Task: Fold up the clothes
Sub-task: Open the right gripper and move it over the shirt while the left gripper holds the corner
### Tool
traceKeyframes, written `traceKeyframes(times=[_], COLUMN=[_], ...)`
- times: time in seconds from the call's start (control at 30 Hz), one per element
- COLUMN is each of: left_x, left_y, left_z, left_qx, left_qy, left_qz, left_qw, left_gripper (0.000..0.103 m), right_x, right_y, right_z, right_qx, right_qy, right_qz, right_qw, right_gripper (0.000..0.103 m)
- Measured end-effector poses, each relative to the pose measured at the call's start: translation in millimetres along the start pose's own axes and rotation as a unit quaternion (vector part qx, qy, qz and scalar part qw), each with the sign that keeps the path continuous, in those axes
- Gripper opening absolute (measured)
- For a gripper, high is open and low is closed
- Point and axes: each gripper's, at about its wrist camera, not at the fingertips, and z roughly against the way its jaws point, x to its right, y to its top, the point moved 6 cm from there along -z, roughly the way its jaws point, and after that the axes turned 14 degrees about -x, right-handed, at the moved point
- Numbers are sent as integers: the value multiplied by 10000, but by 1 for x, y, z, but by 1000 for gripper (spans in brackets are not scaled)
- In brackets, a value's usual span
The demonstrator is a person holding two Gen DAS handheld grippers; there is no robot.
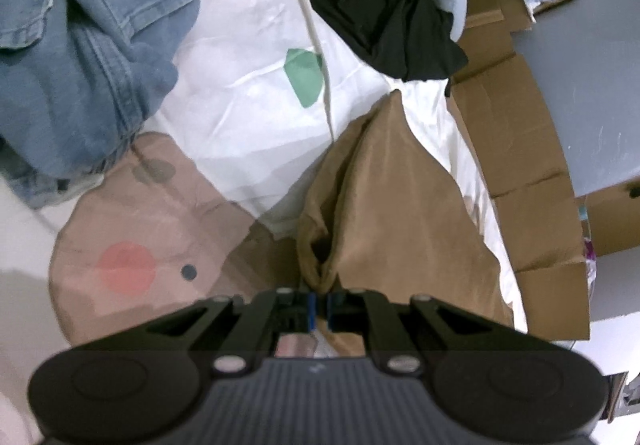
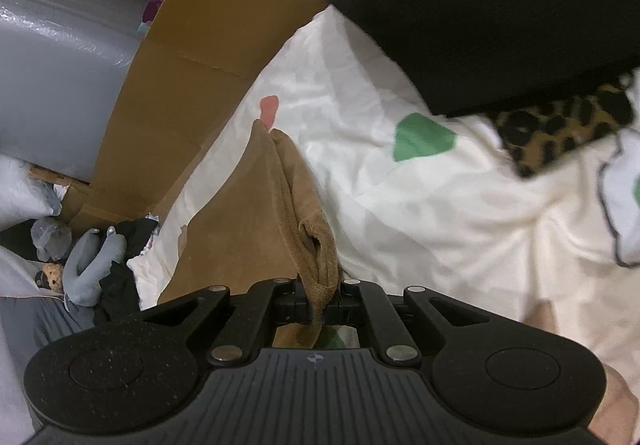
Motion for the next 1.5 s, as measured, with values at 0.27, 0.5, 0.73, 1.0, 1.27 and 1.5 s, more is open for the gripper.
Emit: traceKeyframes(times=[0.27,0.5,0.73,1.0,1.27,1.5], left_x=[-5,-20,-46,-53,-57,-58], left_y=[-18,-24,-28,-28,-34,-31], left_z=[6,-1,-29,-40,-39,-43], left_qx=[-121,-238,-409,-435,-304,-296], left_qy=[13,14,133,107,-82,-127], left_qz=[41,118,256,165,215,163], left_qw=[9999,9996,9987,9989,9993,9993], left_gripper=[5,5,5,6,6,6], right_x=[20,35,64,77,61,4], right_y=[-20,-29,-36,-39,-18,-19], right_z=[23,28,1,7,54,28], right_qx=[-8,6,-136,-176,125,-123], right_qy=[-93,-105,-360,-710,-1500,-1593], right_qz=[-115,-222,-488,-540,261,1377], right_qw=[9999,9997,9981,9959,9883,9775], right_gripper=[2,2,3,26,27,26])
